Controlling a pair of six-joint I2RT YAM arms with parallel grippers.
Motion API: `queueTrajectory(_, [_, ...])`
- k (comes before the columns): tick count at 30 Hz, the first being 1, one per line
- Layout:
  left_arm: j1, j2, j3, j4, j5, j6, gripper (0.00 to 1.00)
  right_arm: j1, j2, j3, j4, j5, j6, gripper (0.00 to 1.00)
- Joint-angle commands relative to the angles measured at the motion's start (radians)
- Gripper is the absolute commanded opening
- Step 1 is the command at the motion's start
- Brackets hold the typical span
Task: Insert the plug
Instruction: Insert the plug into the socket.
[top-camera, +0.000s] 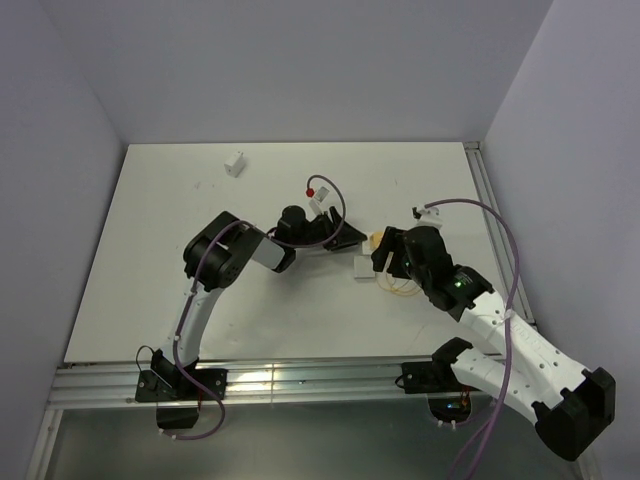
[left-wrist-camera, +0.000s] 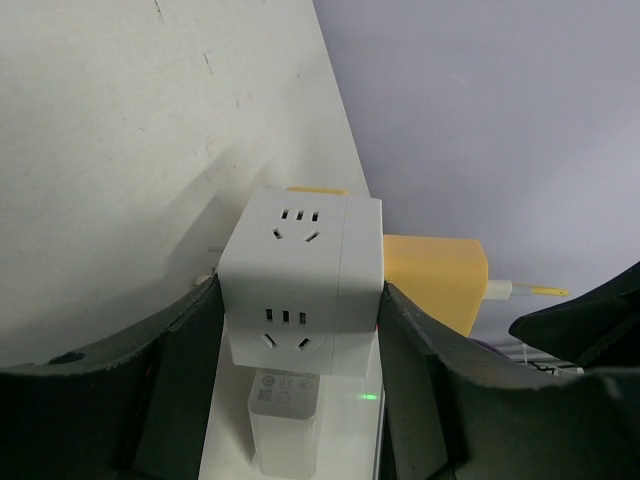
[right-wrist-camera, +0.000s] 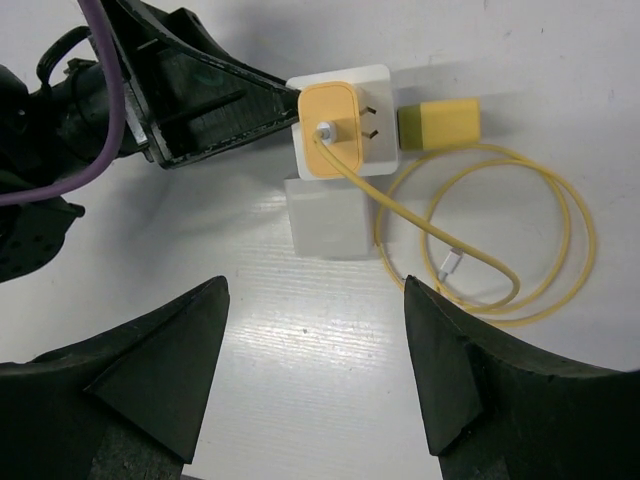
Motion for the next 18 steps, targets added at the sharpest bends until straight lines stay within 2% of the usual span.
queueTrajectory(1, [-0.027, -0.026, -0.025, -0.115, 0.015, 0.065, 0.60, -0.006, -0.039, 0.003, -0.011, 0.020, -0.005, 0.77])
queueTrajectory(6, [-0.037, -0.038, -0.046, -0.110, -0.002, 0.062, 0.58, -0.009, -0.038, -0.008, -0.019, 0.023, -0.010, 0.77])
queueTrajectory(9, [-0.040, -0.055, -0.072, -0.113, -0.019, 0.070, 0.66, -0.011, -0.044, -0.014, -0.013, 0.020, -0.010, 0.77])
queueTrajectory(11, [-0.037, -0.066, -0.077, -0.151, -0.031, 0.100, 0.78, -0.014, -0.047, -0.012, -0.008, 0.014, -0.014, 0.77])
queueTrajectory(13, [-0.028, -0.081, -0.080, -0.165, -0.028, 0.113, 0.84, -0.014, -0.049, -0.008, -0.007, 0.011, -0.017, 0.77])
queueTrajectory(17, [0.000, -0.121, -0.103, -0.130, -0.011, 0.108, 0.90, -0.016, -0.061, -0.006, -0.005, 0.006, -0.027, 0.77])
queueTrajectory(18, [0.012, -0.132, -0.111, -0.127, -0.008, 0.110, 0.94, -0.017, -0.062, -0.003, -0.008, 0.004, -0.030, 0.77])
